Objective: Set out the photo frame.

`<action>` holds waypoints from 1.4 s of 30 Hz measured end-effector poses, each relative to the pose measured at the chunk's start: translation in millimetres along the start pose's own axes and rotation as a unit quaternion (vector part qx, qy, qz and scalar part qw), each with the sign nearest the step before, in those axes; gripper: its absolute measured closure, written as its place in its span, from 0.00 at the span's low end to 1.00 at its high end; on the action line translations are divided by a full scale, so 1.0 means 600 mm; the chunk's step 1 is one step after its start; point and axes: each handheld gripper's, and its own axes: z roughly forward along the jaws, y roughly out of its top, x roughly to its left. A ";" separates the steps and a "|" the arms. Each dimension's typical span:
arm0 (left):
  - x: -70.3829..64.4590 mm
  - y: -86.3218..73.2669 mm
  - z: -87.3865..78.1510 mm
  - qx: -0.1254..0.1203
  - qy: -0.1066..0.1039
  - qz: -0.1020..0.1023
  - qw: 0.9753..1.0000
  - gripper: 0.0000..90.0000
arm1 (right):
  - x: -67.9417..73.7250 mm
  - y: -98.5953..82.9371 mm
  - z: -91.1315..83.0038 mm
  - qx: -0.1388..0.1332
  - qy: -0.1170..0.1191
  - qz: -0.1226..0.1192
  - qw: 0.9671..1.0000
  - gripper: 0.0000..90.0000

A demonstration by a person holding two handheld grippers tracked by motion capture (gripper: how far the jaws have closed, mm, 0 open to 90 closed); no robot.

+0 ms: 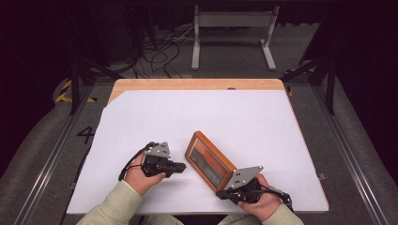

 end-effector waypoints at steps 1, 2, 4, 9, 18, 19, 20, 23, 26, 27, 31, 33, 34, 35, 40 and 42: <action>0.000 0.000 0.000 -0.001 0.001 0.001 1.000 0.95 | -0.002 -0.001 -0.001 0.001 -0.002 -0.003 1.000 1.00; 0.000 -0.001 -0.001 -0.002 0.001 -0.001 1.000 0.95 | -0.004 -0.002 -0.003 0.001 -0.006 -0.001 1.000 1.00; 0.002 -0.001 -0.002 -0.002 0.001 -0.001 1.000 0.95 | -0.008 -0.003 -0.006 0.001 -0.015 0.005 1.000 1.00; 0.004 -0.003 -0.006 -0.006 0.006 -0.007 1.000 0.95 | -0.016 -0.007 -0.011 -0.001 -0.025 0.013 1.000 1.00; 0.013 -0.011 -0.020 -0.008 0.016 -0.014 1.000 0.95 | -0.040 -0.015 -0.025 -0.007 -0.061 0.031 0.998 1.00; 0.013 -0.013 -0.021 -0.010 0.019 -0.015 1.000 0.94 | -0.044 -0.016 -0.027 -0.008 -0.066 0.032 0.997 1.00; 0.014 -0.014 -0.022 -0.010 0.022 -0.014 1.000 0.94 | -0.046 -0.016 -0.028 -0.007 -0.073 0.032 0.997 1.00; 0.016 -0.018 -0.025 -0.008 0.027 -0.017 0.999 0.94 | -0.054 -0.018 -0.032 -0.008 -0.087 0.036 0.996 1.00; 0.017 -0.022 -0.027 -0.006 0.030 -0.020 0.999 0.94 | -0.062 -0.019 -0.034 -0.011 -0.097 0.040 0.994 1.00; 0.017 -0.024 -0.027 -0.005 0.031 -0.020 0.999 0.94 | -0.064 -0.019 -0.035 -0.011 -0.102 0.040 0.994 1.00; 0.018 -0.029 -0.027 0.000 0.034 -0.025 0.999 0.94 | -0.072 -0.019 -0.035 -0.014 -0.112 0.042 0.993 1.00; 0.019 -0.034 -0.030 0.000 0.038 -0.028 0.999 0.93 | -0.079 -0.018 -0.036 -0.017 -0.119 0.045 0.992 1.00; 0.019 -0.034 -0.030 0.000 0.038 -0.028 0.999 0.93 | -0.079 -0.018 -0.036 -0.017 -0.119 0.045 0.992 1.00; 0.019 -0.036 -0.031 0.000 0.039 -0.026 0.999 0.93 | -0.081 -0.018 -0.036 -0.018 -0.120 0.046 0.992 1.00; 0.019 -0.041 -0.033 0.002 0.044 -0.029 0.999 0.93 | -0.087 -0.017 -0.037 -0.018 -0.127 0.047 0.991 1.00; 0.020 -0.043 -0.034 0.002 0.044 -0.030 0.999 0.93 | -0.089 -0.018 -0.037 -0.019 -0.128 0.049 0.990 1.00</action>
